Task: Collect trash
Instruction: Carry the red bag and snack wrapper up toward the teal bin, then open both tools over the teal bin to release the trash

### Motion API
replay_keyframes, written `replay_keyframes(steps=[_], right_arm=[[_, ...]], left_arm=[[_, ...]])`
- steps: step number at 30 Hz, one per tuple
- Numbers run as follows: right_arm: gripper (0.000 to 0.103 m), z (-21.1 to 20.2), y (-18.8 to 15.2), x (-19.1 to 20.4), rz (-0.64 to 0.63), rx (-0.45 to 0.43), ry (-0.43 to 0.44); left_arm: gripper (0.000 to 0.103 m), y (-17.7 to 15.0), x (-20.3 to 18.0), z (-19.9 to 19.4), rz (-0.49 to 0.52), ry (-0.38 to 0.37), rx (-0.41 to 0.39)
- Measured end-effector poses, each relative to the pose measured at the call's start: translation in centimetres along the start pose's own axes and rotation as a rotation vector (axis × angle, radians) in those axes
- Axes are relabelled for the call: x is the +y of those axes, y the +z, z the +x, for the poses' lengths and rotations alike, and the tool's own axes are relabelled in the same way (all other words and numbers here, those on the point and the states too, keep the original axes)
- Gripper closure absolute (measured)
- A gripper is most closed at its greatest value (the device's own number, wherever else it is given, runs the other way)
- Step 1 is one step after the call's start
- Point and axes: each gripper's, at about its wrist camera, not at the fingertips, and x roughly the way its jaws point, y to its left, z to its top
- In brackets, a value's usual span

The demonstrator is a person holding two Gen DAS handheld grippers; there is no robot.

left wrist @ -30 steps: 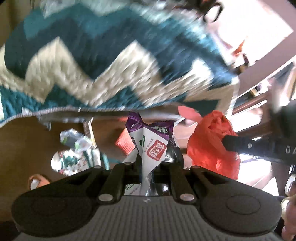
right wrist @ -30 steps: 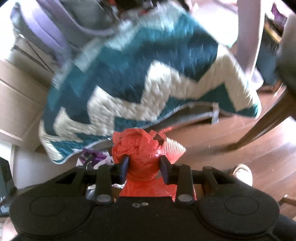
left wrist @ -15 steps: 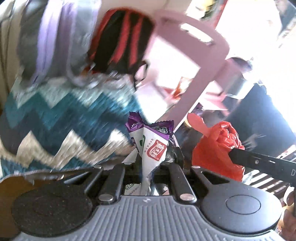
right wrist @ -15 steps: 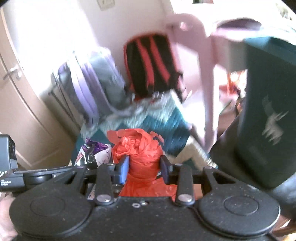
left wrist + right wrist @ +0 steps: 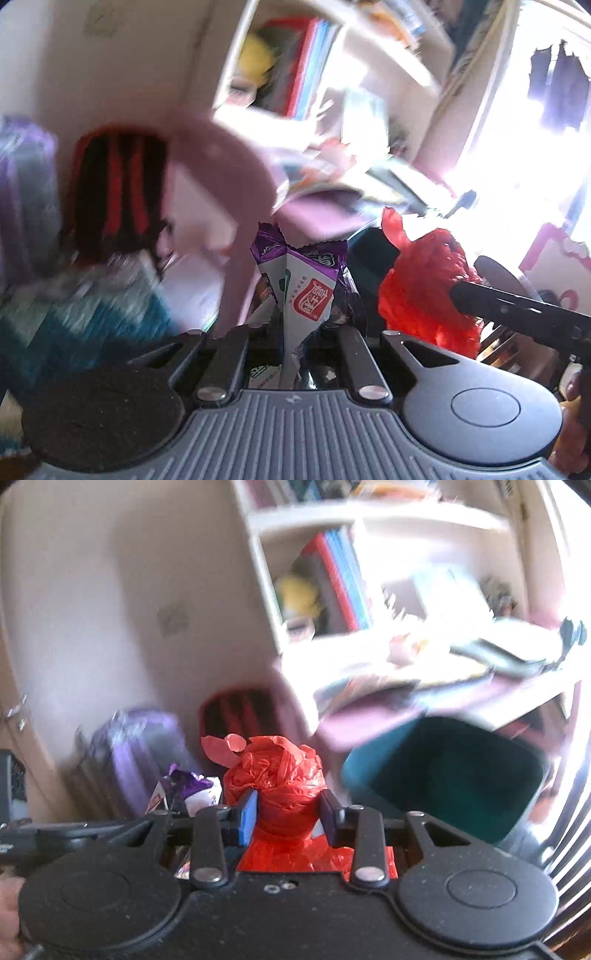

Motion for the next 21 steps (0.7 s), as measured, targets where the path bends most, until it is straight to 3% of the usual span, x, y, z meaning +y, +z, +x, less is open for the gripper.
replay_keyframes(steps=[5, 10, 21], right_arm=[[0.068, -0.6, 4.0, -3.0, 0.036, -0.098, -0.050], [0.068, 0.2, 5.9, -6.4, 0.089, -0.130, -0.103], [0.068, 5.4, 5.0, -14.1, 0.221, -0.094, -0.182]], left_arm=[[0.094, 4.4, -5.5, 1.4, 0.077, -0.057, -0.061], [0.094, 6.8, -9.7, 4.1, 0.116, -0.096, -0.080], [0.094, 8.6, -12.8, 12.3, 0.046, -0.182, -0.074]])
